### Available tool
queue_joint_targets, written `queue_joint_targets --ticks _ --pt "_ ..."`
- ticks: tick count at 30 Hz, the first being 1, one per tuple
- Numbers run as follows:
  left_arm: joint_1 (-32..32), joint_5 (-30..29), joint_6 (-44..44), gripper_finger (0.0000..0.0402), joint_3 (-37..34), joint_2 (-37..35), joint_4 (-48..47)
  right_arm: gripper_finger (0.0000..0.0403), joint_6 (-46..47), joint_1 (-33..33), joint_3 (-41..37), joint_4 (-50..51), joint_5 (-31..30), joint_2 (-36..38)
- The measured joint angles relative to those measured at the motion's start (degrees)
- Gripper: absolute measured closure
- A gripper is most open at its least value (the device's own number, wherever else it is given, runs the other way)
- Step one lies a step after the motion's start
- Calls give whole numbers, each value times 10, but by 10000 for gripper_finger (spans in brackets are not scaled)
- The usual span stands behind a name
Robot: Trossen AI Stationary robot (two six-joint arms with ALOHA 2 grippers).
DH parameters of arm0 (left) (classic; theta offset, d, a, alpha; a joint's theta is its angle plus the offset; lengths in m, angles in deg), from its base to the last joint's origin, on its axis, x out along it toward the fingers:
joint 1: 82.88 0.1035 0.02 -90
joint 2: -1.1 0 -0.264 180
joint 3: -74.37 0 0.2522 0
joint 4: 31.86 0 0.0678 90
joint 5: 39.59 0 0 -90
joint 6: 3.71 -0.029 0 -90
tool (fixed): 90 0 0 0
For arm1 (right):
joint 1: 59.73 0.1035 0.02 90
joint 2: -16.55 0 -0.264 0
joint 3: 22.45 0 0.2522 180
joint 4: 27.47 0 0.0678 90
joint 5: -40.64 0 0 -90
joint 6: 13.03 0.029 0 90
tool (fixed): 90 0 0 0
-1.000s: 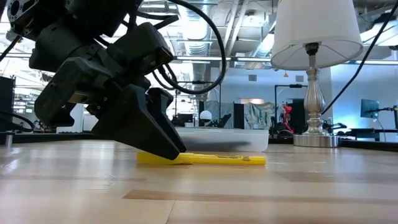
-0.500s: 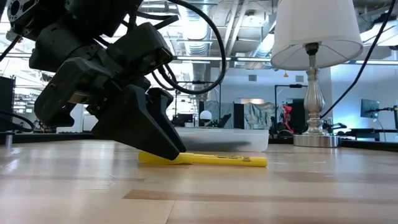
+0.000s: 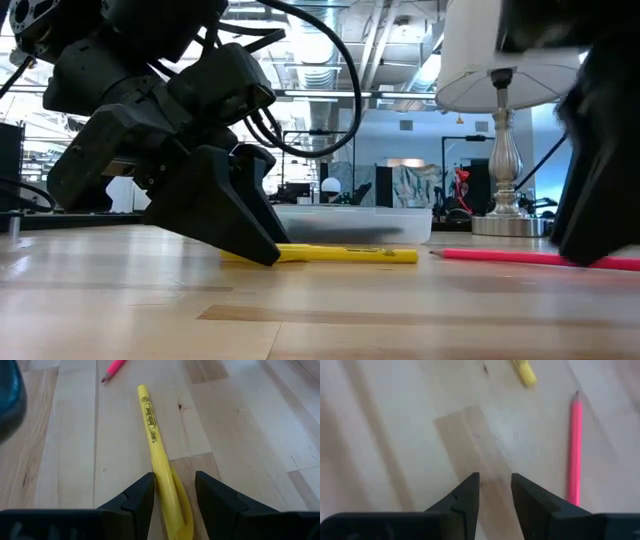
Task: Pick & place school supplies into a supply box
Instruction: Put the yellow pen into the gray supply box
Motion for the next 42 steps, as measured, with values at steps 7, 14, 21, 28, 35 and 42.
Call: queue_joint_targets --ticks 7,14,21,28,35,42 --pt "0 0 0 264 0 0 7 294 -1 37 70 96 -108 1" --pt "1 -4 0 264 0 0 43 294 134 63 85 221 -112 2" --pt "6 -14 11 264 0 0 60 294 246 68 57 302 -96 -2" --pt "8 -14 19 264 0 0 53 294 250 67 34 302 -96 -2" --pt "8 -14 25 264 0 1 40 294 260 67 19 301 -99 -2" --pt "9 -5 30 264 0 1 25 294 260 67 17 297 -144 -2"
